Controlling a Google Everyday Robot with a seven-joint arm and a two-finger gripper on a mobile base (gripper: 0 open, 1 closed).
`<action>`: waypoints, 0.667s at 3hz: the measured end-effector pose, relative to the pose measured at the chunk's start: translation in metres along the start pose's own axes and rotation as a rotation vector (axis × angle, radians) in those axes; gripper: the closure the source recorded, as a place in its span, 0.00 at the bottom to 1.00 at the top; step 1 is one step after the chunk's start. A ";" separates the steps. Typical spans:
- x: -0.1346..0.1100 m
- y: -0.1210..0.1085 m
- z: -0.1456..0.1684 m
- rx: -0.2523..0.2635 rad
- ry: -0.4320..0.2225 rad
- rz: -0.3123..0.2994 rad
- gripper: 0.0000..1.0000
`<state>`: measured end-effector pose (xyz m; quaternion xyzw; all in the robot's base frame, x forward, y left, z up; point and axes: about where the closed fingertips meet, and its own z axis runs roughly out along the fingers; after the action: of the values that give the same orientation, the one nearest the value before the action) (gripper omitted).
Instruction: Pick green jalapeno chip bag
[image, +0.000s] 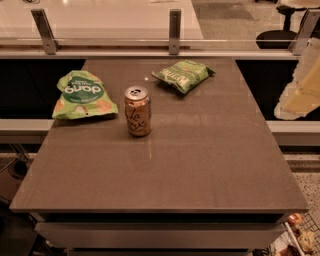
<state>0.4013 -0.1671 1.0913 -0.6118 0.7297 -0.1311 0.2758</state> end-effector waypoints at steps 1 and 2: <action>0.000 0.000 0.000 0.000 0.000 0.000 0.09; 0.000 0.000 0.000 0.001 0.000 0.001 0.09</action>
Offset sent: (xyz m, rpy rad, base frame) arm 0.0962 0.0233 -0.0308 0.0711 -0.1076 -0.1198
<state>0.4018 -0.1669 1.0914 -0.6113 0.7298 -0.1315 0.2763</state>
